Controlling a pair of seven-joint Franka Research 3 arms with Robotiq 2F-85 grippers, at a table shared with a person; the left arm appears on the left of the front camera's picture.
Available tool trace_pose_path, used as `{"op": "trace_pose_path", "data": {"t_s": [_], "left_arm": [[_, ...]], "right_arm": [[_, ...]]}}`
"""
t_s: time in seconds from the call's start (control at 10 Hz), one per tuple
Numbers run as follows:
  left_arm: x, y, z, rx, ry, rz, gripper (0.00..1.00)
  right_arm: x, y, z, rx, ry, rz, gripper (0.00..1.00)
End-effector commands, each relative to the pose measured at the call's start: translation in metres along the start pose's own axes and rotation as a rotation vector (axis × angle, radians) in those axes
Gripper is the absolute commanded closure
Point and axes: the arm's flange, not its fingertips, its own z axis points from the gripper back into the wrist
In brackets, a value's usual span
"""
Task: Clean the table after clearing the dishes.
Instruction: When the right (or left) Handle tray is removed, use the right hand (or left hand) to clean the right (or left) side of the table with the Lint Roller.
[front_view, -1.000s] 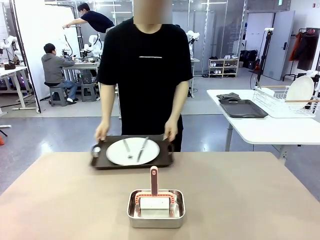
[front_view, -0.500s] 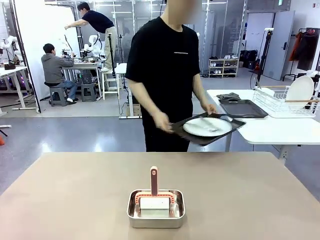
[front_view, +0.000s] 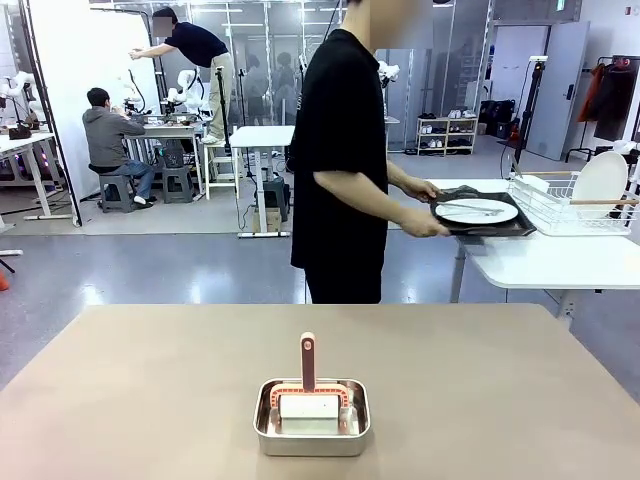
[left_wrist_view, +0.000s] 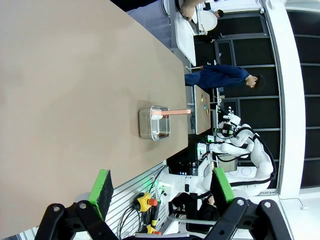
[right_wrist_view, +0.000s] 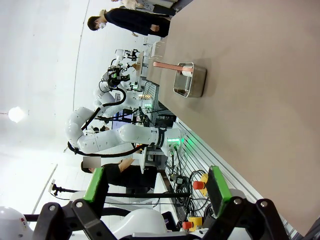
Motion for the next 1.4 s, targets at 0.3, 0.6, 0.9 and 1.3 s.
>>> {"op": "trace_pose_path", "data": {"t_s": [0.3,0.6,0.9,1.3], "left_arm": [[0.000,0.000,0.000,0.000,0.000,0.000,0.00],[0.049,-0.094,-0.056,0.203,0.280,-0.357,0.00],[0.063,-0.203,-0.179,0.470,0.628,-0.819,0.00],[0.030,-0.245,-0.323,0.579,0.846,-1.258,0.00]], "right_arm": [[0.000,0.003,0.000,-0.002,0.000,0.001,0.00],[0.000,0.003,0.000,-0.002,0.000,0.001,0.00],[0.000,0.003,0.000,-0.002,0.000,0.001,0.00],[0.000,0.003,0.000,-0.002,0.000,0.001,0.00]]}}
